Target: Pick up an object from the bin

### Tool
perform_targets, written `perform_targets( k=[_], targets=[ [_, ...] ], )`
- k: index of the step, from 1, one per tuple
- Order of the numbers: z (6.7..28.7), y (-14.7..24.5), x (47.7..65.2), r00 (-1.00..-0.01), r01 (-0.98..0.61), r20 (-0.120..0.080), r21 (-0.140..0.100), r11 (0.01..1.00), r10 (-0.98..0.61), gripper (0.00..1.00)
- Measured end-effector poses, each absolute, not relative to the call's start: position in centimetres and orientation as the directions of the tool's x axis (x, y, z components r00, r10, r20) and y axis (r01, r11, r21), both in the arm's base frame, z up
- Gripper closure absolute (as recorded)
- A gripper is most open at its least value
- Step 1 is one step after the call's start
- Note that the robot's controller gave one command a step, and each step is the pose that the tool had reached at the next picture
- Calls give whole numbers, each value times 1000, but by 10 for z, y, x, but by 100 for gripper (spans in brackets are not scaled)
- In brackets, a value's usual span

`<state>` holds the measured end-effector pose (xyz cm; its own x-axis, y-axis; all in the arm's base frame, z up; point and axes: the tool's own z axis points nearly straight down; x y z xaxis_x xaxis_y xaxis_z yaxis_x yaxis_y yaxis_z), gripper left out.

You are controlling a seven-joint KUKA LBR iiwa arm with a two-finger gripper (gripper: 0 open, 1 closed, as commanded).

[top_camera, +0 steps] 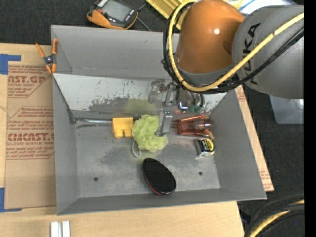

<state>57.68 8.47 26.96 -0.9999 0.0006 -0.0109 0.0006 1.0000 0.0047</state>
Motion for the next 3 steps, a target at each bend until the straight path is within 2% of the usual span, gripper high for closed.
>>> perform_targets(
  k=[1, 2, 3],
  targets=[
    [274, 73, 579, -1000, 26, 6, 2, 1000, 26, 0],
    [271, 75, 579, -1000, 6, 3, 1, 1000, 6, 0],
    [265, 69, 589, -956, -293, 1, 2, 956, -293, 0]
  ],
)
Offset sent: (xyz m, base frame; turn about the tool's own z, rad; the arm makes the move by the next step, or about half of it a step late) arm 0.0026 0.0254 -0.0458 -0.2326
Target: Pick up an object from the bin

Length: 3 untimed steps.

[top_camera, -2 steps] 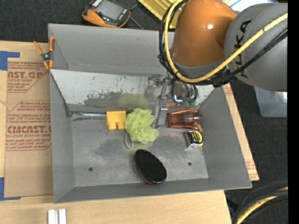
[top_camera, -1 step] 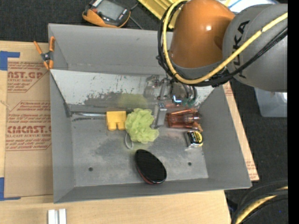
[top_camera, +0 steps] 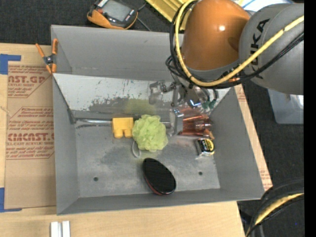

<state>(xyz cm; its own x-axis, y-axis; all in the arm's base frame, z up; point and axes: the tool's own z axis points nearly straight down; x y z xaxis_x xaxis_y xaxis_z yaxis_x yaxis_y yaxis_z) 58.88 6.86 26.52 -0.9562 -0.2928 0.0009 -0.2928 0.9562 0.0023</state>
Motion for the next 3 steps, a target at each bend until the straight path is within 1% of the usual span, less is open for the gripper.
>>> perform_targets(
  k=[1, 2, 3],
  targets=[
    [221, 88, 550, -973, -231, 6, 4, 973, -231, 0],
    [230, 95, 546, -991, 130, -8, 4, 991, 131, 0],
    [226, 88, 549, -1000, 30, -5, 3, 1000, 30, 0]
  ],
)
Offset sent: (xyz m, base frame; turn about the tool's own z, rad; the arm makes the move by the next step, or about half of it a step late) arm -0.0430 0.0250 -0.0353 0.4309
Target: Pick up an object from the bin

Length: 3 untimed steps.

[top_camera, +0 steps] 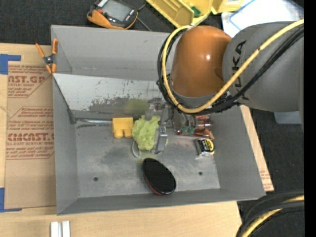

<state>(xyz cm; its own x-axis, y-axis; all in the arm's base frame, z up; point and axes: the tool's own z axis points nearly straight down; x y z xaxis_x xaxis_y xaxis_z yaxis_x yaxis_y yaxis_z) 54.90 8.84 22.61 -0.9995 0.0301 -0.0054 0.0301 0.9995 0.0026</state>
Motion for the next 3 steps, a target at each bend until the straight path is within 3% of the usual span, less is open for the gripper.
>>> perform_targets(
  k=[1, 2, 3],
  targets=[
    [124, 110, 561, -993, -121, -12, 3, 993, -121, 0],
    [153, 93, 555, -994, -109, -14, 2, 994, -109, 0],
    [182, 94, 562, -993, -121, -10, 4, 993, -121, 0]
  ],
)
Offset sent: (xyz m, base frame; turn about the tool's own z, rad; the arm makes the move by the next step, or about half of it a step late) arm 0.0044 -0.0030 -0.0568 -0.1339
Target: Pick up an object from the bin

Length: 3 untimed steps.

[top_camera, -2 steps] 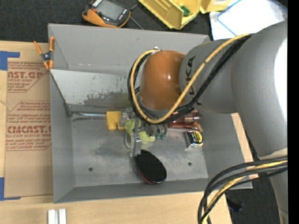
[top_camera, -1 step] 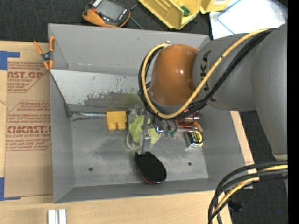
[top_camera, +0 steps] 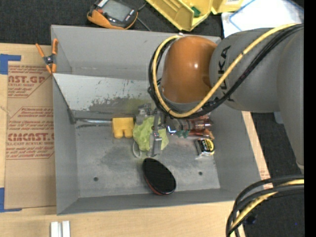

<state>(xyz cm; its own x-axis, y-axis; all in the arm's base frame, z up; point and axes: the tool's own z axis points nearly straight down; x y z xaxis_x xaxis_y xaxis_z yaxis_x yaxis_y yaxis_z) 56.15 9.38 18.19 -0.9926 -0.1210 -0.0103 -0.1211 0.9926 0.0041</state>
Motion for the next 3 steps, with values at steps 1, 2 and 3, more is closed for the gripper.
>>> perform_targets(
  k=[1, 2, 3],
  targets=[
    [158, 87, 551, -996, -85, -11, 4, 996, -85, 0],
    [151, 74, 556, -998, -67, -13, 5, 998, -67, 0],
    [210, 102, 562, -995, -93, -22, 6, 996, -93, 0]
  ],
)
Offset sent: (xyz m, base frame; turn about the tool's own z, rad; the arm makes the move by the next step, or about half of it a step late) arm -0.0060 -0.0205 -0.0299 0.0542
